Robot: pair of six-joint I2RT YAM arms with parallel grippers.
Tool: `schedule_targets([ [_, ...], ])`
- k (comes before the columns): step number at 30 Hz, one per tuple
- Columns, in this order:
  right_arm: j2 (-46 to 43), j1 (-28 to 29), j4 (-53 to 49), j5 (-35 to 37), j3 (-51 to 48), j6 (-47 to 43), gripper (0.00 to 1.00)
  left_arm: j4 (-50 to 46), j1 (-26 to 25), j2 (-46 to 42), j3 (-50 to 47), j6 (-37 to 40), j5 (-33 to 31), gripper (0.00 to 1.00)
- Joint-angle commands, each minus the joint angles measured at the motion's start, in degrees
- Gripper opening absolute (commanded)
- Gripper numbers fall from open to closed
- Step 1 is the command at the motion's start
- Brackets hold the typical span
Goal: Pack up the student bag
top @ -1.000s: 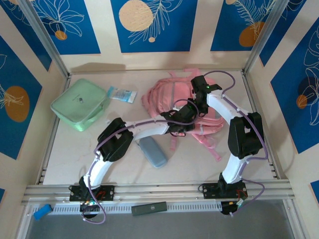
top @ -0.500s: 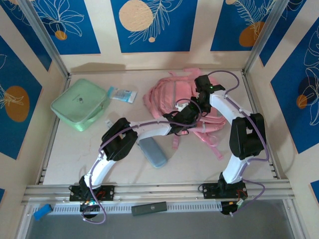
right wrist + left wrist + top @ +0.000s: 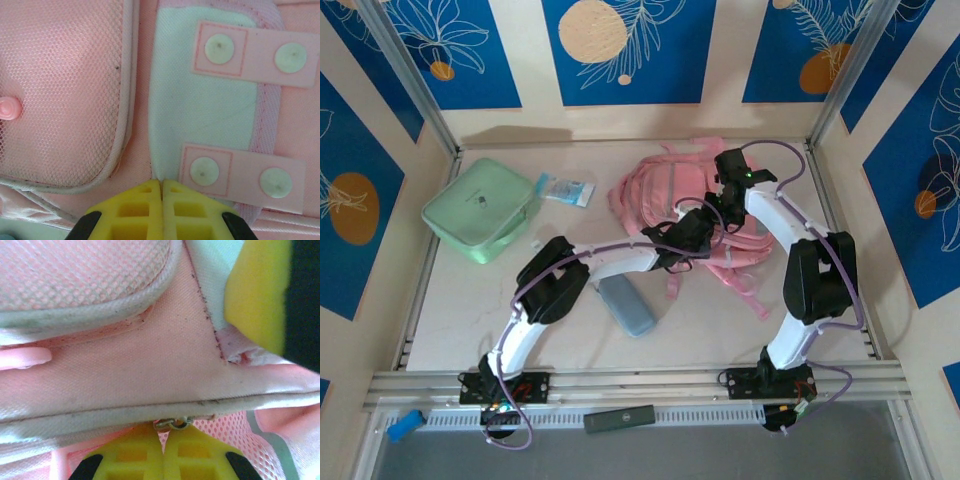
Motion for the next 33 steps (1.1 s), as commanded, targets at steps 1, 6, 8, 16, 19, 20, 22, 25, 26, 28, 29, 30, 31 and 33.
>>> schedule_targets([
  [1, -1.9, -0.2, -2.1, 0.7, 2.0, -0.8, 0.00, -3.2, 1.0, -7.0, -1.3, 5.5, 4.2, 0.00],
  [6, -1.7, -0.4, -2.9, 0.9, 2.3, -1.5, 0.00, -4.8, 2.7, -10.2, -5.8, 10.2, 10.8, 0.00],
  [8, -1.4, -0.2, -2.8, -0.1, 2.3, -1.3, 0.00, -4.6, 3.6, -11.5, -7.4, 12.7, 13.1, 0.00],
  [16, -1.7, 1.0, -3.1, -1.9, 2.4, -0.3, 0.00, -4.3, 5.4, -12.9, -9.1, 15.1, 18.3, 0.00],
  [19, -1.8, 1.6, -3.3, -1.3, 2.3, 0.4, 0.00, 4.1, 4.9, -13.4, -13.4, 11.9, 19.9, 0.00],
  [20, -1.8, 1.6, -3.3, -1.7, 2.3, 0.6, 0.00, 6.3, 4.6, -13.1, -14.1, 11.4, 20.5, 0.03],
  [22, -1.8, 1.6, -3.0, -2.0, 2.2, 1.0, 0.00, 6.9, 3.9, -11.4, -12.9, 11.5, 19.6, 0.14],
  [25, -1.6, 1.7, -3.1, -1.4, 2.5, 1.1, 0.00, 6.3, 2.5, -9.3, -11.0, 11.8, 15.4, 0.22],
  [26, -1.6, 1.8, -3.2, -1.4, 2.5, 1.1, 0.00, 6.1, 2.4, -8.7, -10.3, 11.6, 14.6, 0.24],
  [28, -1.5, 1.7, -3.2, -1.0, 2.5, 1.2, 0.00, 3.8, 2.4, -7.4, -8.1, 10.7, 12.8, 0.33],
  [29, -1.5, 1.8, -3.2, -0.8, 2.4, 1.1, 0.00, 3.4, 2.3, -6.7, -7.6, 10.1, 12.4, 0.34],
  [30, -1.5, 1.7, -3.1, -0.9, 2.4, 1.2, 0.00, 3.6, 2.4, -5.9, -7.4, 9.3, 12.2, 0.34],
  [31, -1.5, 1.6, -3.0, -0.9, 2.3, 1.3, 0.00, 4.0, 2.4, -5.0, -7.2, 8.3, 11.9, 0.34],
  [33, -1.4, 1.7, -2.8, -1.0, 2.4, 1.2, 0.00, 5.1, 2.5, -3.5, -5.8, 7.9, 13.0, 0.34],
])
